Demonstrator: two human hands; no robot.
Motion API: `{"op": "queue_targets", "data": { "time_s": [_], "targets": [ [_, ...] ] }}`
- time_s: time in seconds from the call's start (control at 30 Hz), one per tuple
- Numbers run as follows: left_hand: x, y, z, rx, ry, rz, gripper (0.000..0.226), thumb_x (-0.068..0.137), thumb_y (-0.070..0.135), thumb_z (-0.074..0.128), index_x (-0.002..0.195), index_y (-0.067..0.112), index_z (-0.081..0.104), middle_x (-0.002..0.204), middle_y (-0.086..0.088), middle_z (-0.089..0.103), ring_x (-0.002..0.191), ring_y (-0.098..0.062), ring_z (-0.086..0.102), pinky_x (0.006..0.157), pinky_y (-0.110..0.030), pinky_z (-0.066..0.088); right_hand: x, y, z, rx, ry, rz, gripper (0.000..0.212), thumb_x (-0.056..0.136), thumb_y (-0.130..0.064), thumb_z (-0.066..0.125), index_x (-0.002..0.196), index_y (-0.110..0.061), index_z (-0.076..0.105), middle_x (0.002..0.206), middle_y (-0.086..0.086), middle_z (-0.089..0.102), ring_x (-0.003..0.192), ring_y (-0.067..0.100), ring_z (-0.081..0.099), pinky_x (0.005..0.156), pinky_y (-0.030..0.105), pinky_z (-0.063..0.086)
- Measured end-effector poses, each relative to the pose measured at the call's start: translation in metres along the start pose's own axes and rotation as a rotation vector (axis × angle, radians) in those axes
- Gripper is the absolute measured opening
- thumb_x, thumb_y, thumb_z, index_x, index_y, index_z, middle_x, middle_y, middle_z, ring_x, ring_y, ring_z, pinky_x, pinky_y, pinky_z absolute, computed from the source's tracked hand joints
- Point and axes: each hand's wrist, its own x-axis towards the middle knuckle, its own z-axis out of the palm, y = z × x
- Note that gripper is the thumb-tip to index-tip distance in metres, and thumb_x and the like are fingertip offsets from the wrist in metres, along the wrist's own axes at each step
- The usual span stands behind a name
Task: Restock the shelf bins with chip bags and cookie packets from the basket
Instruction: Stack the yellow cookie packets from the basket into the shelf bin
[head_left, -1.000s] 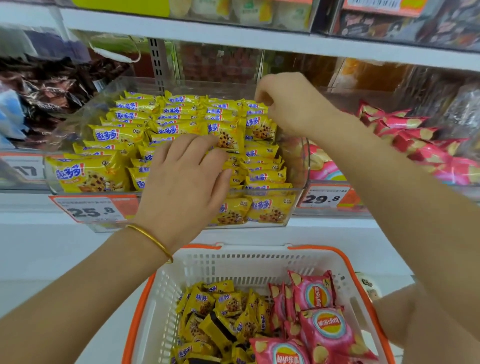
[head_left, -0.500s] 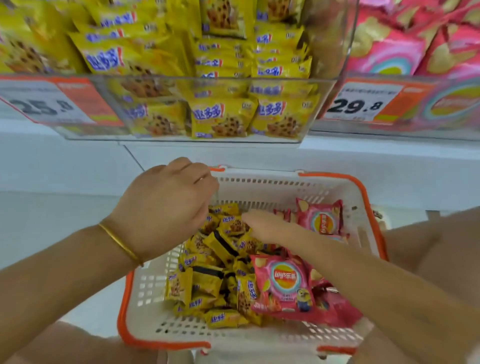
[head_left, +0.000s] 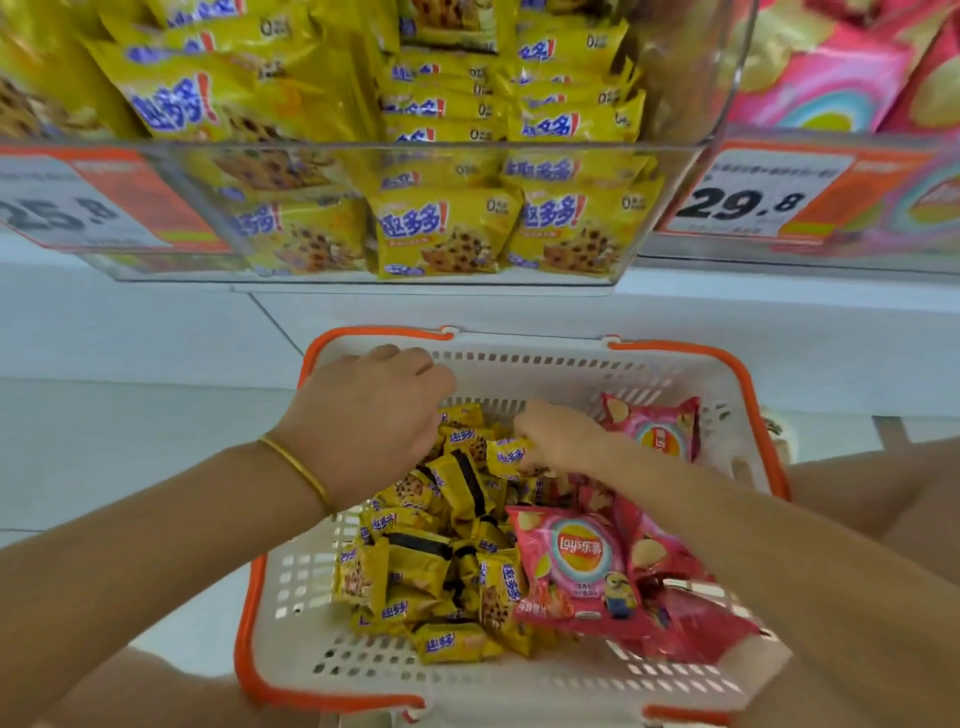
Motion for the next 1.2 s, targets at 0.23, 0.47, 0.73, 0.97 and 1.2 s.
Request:
{"op": "queue_targets", "data": {
  "time_s": [0.23,0.47,0.73,0.97,1.2],
  "targets": [
    [0.013,0.024,-0.014,-0.331,-0.137,-0.091,0.050,0.094,0.046,0.048,0.137,0.025,0.033,0.130,0.001,0.052,0.110,-0.016,0.054,0.086,-0.031,0.047,-0.095,-0.013,-0.089,0.578,0.153,-0.127,0.022,0.084,-0.023,0.071,0.101,-0.013,0.062,0.097,0.002,0.064,0.083,0.011,0.057,0.076,0.027,0.044],
    [0.010,0.032,-0.071,-0.801,0.248,-0.003,0.031,0.088,0.025,0.063,0.118,0.022,0.054,0.070,0.009,0.052,0.063,-0.003,0.052,0.065,-0.022,0.044,-0.174,-0.047,-0.144,0.927,0.430,-0.205,0.024,0.079,-0.007,0.072,0.099,-0.005,0.060,0.079,-0.001,0.065,0.071,0.007,0.061,0.070,0.024,0.048],
    [0.014,-0.005,-0.132,-0.048,0.894,-0.040,0.036,0.092,0.029,0.044,0.116,0.006,0.058,0.116,-0.013,0.060,0.109,-0.034,0.052,0.091,-0.043,0.037,-0.205,-0.086,-0.282,0.428,1.004,0.008,0.053,0.077,-0.034,0.075,0.083,0.015,0.056,0.070,0.029,0.044,0.066,0.014,0.037,0.059,0.025,0.029],
    [0.030,-0.016,-0.111,0.126,0.644,-0.167,0.048,0.093,0.042,0.031,0.106,0.012,0.066,0.129,-0.014,0.056,0.124,-0.034,0.048,0.107,-0.060,0.023,-0.121,-0.083,-0.328,-0.062,0.910,0.339,0.012,0.086,0.002,0.049,0.086,-0.009,0.051,0.095,0.011,0.055,0.093,0.029,0.057,0.070,0.033,0.040],
    [0.029,-0.020,-0.108,0.110,0.680,-0.133,0.048,0.093,0.043,0.032,0.103,0.010,0.067,0.127,-0.017,0.058,0.121,-0.036,0.050,0.104,-0.059,0.031,-0.083,-0.058,-0.344,-0.333,0.744,0.355,0.036,0.086,-0.005,0.062,0.121,-0.009,0.055,0.132,0.017,0.048,0.120,0.034,0.049,0.093,0.041,0.043]
  ]
}}
